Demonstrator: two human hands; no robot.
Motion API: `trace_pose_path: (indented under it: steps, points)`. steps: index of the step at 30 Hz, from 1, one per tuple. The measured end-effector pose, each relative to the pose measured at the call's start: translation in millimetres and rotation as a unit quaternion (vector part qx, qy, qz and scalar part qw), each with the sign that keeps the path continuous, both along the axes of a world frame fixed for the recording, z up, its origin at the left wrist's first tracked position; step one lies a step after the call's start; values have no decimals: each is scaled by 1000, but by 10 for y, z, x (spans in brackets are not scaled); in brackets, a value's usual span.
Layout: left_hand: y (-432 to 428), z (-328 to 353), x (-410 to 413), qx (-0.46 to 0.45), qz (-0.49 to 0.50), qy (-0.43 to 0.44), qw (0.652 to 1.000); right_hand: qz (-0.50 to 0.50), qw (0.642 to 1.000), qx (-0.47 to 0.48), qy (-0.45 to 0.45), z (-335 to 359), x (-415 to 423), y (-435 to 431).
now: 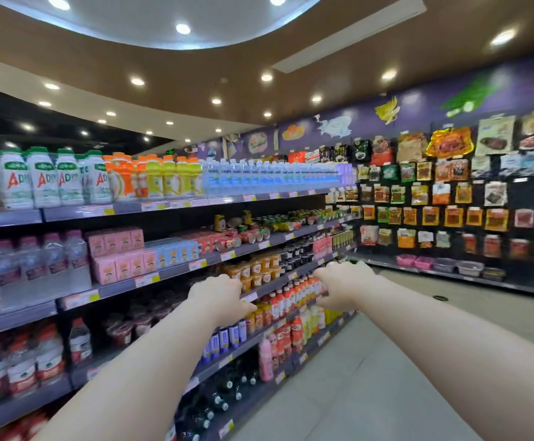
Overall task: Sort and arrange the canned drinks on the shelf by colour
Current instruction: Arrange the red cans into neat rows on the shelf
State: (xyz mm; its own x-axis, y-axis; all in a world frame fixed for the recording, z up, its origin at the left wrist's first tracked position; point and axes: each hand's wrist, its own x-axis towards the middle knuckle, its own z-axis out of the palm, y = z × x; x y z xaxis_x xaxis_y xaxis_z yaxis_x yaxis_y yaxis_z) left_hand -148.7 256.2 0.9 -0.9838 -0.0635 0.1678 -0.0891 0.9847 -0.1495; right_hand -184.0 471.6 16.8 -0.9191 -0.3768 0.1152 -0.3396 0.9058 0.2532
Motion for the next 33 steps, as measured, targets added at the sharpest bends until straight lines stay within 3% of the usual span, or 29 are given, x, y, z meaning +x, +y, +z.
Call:
trace_pose_path:
  steps: [11,22,33]
  points:
    - [628,17,-1185,-13,-40,4,999,-12,1000,-14,-8,-123,-1001,486]
    - [292,-72,-2943,13,-18,2,1000,-10,1000,-13,23,-24,-2743,309]
    - [316,-342,-4499,16,2,-24,1000,23,1000,-11,-4,-297,-4492,292]
